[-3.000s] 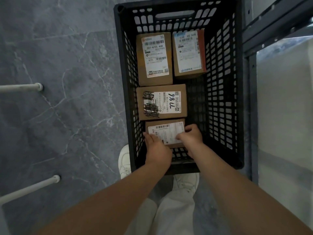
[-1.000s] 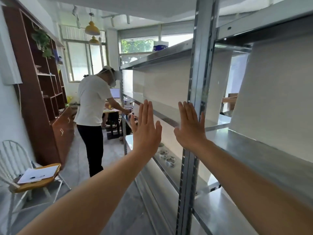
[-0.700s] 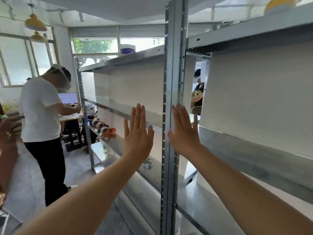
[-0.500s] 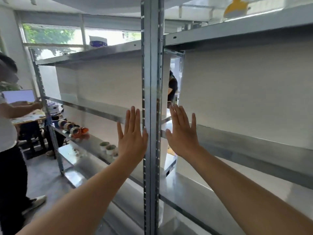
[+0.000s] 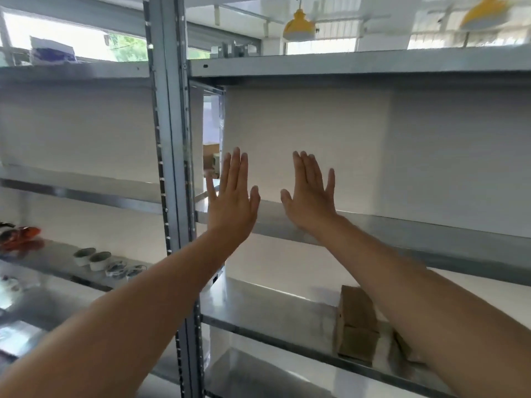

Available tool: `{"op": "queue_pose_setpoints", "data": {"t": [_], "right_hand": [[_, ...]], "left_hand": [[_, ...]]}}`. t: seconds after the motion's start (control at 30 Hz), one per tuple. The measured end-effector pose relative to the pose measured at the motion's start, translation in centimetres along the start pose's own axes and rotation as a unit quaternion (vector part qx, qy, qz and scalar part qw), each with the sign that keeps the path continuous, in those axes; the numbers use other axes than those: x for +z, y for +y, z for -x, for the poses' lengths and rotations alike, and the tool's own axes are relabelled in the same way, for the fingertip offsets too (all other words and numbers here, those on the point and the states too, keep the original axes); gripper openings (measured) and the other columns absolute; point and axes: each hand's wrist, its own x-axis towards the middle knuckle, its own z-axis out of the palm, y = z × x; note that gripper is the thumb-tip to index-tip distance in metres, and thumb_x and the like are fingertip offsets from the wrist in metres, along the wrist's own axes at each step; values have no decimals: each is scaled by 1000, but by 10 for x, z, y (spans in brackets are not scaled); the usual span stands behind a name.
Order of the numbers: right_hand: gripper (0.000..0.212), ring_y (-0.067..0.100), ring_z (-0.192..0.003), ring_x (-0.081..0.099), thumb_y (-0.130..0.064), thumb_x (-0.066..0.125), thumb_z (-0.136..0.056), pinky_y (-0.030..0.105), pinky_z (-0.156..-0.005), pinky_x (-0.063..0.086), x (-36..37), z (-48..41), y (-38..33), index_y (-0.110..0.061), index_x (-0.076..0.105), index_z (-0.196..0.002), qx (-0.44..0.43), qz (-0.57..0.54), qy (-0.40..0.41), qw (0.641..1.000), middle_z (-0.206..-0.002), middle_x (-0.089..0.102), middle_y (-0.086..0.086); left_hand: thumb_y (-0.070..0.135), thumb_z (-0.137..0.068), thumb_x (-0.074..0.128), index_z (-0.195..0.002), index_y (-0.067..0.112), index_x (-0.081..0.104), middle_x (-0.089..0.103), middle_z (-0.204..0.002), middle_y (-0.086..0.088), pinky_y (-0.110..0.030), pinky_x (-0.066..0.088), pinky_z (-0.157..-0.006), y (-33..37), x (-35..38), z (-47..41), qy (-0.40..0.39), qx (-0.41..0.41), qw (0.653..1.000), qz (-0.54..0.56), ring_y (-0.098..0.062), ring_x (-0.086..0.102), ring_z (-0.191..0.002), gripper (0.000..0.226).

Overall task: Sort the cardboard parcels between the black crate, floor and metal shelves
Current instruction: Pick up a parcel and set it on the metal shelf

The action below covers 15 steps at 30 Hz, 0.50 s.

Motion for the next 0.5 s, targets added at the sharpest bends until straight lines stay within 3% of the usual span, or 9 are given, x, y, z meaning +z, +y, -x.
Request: {"op": "queue_pose_setpoints", "data": {"t": [0.17, 0.37, 0.5], "right_hand": [[72, 16, -150, -15, -41, 33, -103, 49, -118, -12, -65, 0, 80, -19, -10, -156, 54, 48, 40, 997, -164, -13, 0], [73, 17, -151, -13, -43, 35, -102, 49, -118, -12, -119, 49, 190, -21, -8, -156, 96, 100, 51, 989, -164, -12, 0], [71, 17, -151, -11, -40, 37, -102, 49, -119, -11, -153, 94, 274, -21, -5, -157, 145, 116, 72, 980, -165, -8, -1]], "left_hand": [[48, -97, -1, -156, 19, -3, -9, -164, 0, -52, -2, -121, 90, -9, -16, 29, 42, 998, 29, -17, -9, -151, 66], [45, -103, 10, -155, 19, -11, -18, -163, 0, -50, -6, -121, 224, 15, -7, 2, 68, 996, 58, -17, -18, -149, 62], [45, -103, 10, -155, 19, -12, -19, -162, -1, -47, -9, -121, 328, 25, 13, -6, 129, 988, 83, -17, -19, -148, 63]]}}
